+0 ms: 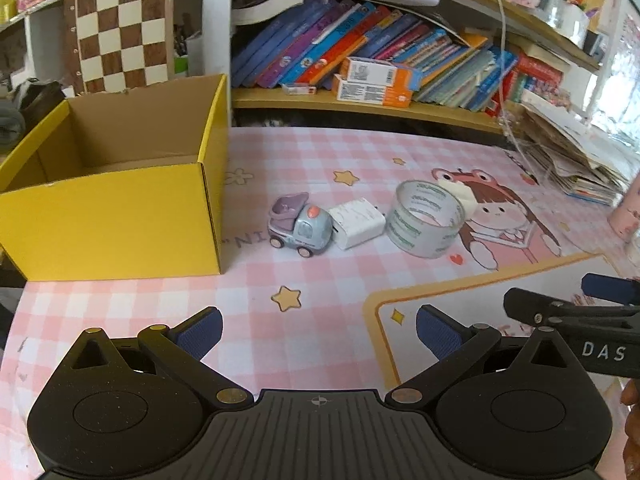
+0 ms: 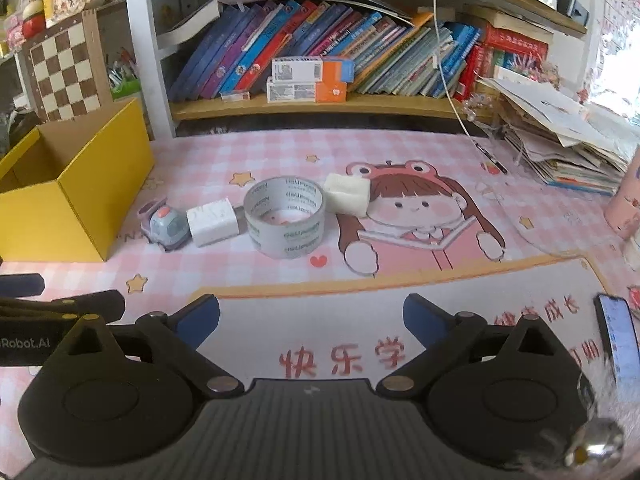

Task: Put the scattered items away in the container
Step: 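Reach the right tool to the clear tape roll and close on its rim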

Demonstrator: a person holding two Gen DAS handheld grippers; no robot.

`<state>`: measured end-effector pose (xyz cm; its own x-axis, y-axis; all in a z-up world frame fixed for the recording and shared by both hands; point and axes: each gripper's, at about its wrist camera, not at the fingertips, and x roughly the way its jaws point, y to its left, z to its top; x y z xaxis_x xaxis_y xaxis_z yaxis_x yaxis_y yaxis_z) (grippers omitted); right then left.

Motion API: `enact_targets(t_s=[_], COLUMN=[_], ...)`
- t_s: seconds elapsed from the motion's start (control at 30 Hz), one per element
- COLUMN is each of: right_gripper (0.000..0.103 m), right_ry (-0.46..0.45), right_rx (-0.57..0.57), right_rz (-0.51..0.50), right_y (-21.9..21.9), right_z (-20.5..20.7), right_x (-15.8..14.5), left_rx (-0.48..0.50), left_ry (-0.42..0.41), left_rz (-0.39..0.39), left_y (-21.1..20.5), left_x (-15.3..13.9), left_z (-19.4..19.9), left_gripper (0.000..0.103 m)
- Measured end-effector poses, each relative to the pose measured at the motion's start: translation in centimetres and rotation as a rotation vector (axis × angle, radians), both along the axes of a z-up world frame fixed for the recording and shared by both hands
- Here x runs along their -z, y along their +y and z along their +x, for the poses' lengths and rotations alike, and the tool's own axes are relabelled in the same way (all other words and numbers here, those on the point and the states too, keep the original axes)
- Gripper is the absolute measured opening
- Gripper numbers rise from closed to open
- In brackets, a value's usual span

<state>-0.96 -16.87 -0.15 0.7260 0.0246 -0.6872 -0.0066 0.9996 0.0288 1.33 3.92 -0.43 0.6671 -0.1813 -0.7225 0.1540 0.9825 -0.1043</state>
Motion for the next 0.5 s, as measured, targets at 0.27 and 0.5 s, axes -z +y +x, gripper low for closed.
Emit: enact_targets(t_s=[0.27, 0.5], right_gripper=[0.094, 0.065], right_ry=[0.0, 0.042], right_rx=[-0.059, -0.156], right_rz=[0.071, 0.09], right_y=[-3.6, -4.9], right_z=[3.4, 7.0], right_x=[0.3, 1.5], left_rx=[-0.087, -0.16], left_ry=[-0.049, -0.039], left_rz=[0.057, 0.096], left_y=[-2.4, -3.9], left_x=[-0.4, -0.2], left_z=[-0.6, -1.7], left_gripper=[0.103, 0.103])
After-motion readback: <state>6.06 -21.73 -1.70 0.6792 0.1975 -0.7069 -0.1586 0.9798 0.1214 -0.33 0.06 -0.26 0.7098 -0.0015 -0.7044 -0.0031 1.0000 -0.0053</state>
